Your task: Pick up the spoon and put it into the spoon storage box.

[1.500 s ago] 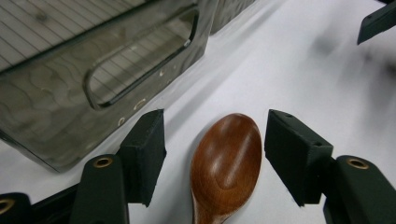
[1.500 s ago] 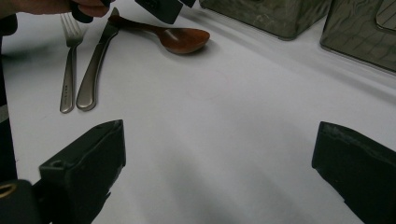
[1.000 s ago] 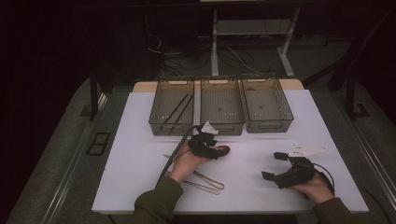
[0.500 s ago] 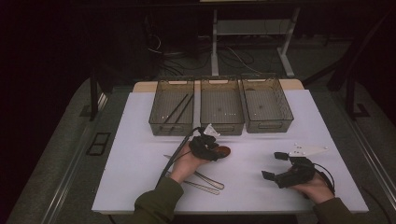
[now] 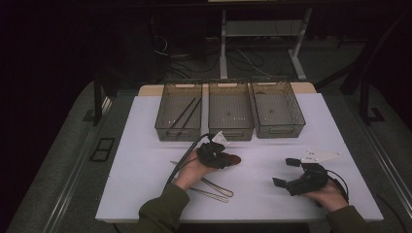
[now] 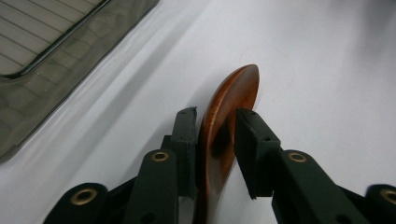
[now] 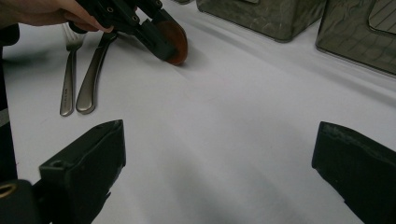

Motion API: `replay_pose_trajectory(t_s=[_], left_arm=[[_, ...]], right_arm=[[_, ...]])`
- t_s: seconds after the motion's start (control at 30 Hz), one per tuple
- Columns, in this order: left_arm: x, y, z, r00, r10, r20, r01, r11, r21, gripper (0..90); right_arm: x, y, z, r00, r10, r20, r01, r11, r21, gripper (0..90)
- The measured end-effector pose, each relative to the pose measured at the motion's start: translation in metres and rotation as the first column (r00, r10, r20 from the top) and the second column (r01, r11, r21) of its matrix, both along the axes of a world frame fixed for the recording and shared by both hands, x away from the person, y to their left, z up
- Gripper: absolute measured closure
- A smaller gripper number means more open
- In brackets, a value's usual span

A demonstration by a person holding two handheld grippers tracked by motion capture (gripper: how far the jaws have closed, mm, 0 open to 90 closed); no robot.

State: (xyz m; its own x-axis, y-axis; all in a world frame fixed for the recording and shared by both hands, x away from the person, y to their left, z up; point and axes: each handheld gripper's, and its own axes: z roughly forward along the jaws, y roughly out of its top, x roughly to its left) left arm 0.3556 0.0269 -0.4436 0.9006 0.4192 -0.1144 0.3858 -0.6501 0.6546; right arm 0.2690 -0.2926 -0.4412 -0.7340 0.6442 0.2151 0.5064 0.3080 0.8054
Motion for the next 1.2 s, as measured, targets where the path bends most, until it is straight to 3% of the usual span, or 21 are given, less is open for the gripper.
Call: replay_pose_trajectory(t_s=[0.33,0.77,1.2], left_arm=[[-0.002,0.0,0.0,0.9989,-0.045,0.011,0.045,0.9989,0.012,76.3],[-0.002,-0.001,0.0,0.9975,-0.065,0.026,0.065,0.9978,0.014,79.8],[-0.002,0.0,0.01,0.9968,-0.033,0.073,0.033,0.9994,-0.006,80.1]], right_arm=[[0.0,0.0,0.0,1.0,0.001,0.0,-0.001,1.0,0.001,2.2],[-0.001,0.0,0.0,1.0,-0.001,0.001,0.001,1.0,0.003,2.2],[-0.001,0.0,0.001,1.0,0.005,0.008,-0.005,1.0,-0.002,2.2]])
